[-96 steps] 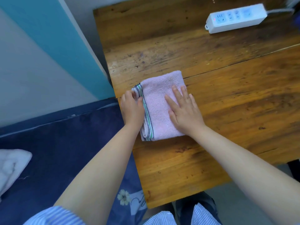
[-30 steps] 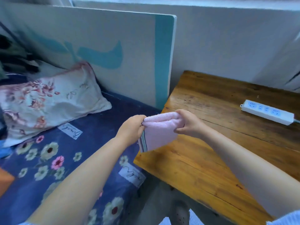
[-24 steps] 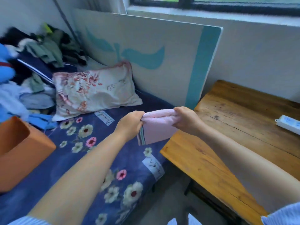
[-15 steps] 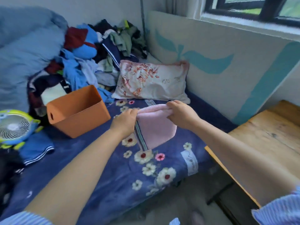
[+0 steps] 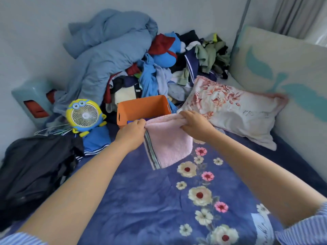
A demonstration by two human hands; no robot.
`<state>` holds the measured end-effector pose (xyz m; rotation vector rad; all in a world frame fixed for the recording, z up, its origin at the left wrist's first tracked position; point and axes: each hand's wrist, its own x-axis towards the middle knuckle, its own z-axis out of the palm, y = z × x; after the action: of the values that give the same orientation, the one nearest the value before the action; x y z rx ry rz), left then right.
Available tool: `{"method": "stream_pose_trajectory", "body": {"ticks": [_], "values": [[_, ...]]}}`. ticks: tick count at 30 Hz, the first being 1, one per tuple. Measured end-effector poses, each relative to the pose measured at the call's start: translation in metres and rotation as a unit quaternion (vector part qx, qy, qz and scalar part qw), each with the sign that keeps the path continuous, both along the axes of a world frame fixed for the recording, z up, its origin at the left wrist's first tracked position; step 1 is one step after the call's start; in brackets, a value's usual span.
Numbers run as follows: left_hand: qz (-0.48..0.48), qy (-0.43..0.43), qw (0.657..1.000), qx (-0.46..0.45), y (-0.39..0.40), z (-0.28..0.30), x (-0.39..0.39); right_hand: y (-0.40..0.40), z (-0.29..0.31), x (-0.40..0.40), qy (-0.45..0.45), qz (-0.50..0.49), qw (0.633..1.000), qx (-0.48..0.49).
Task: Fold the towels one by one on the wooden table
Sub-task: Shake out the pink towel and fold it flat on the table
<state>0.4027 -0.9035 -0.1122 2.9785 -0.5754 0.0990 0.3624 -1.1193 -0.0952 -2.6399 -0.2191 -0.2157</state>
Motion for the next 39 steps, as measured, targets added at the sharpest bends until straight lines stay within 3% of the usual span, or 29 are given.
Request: {"method": "stream_pose_trajectory", "body": {"ticks": [9,20,24,30,34,39], "values": [[0.141,0.021,0.969,-0.201,-0.014,0.005,0.152,-0.009,0.001,0.172,0.012,-0.032,0.991,0.132],[0.213,-0.072,0.92,-0.32,0.018,-0.008,0.313,0.035,-0.017,0.351,-0.008,0.026,0.972,0.231],[0.251,-0.04,0.886,-0.388,0.031,-0.04,0.372,0.052,-0.046,0.409,0.023,0.031,0.971,0.237],[0.252,0.047,0.878,-0.404,0.046,-0.117,0.442,0.066,-0.115,0.474,0.093,-0.007,0.966,0.24],[0.25,0.071,0.886,-0.385,0.058,-0.175,0.477,0.077,-0.177,0.505,0.188,-0.029,0.949,0.253],[0.323,0.143,0.879,-0.32,0.074,-0.244,0.502,0.102,-0.247,0.53,0.335,-0.059,0.908,0.243]]}}
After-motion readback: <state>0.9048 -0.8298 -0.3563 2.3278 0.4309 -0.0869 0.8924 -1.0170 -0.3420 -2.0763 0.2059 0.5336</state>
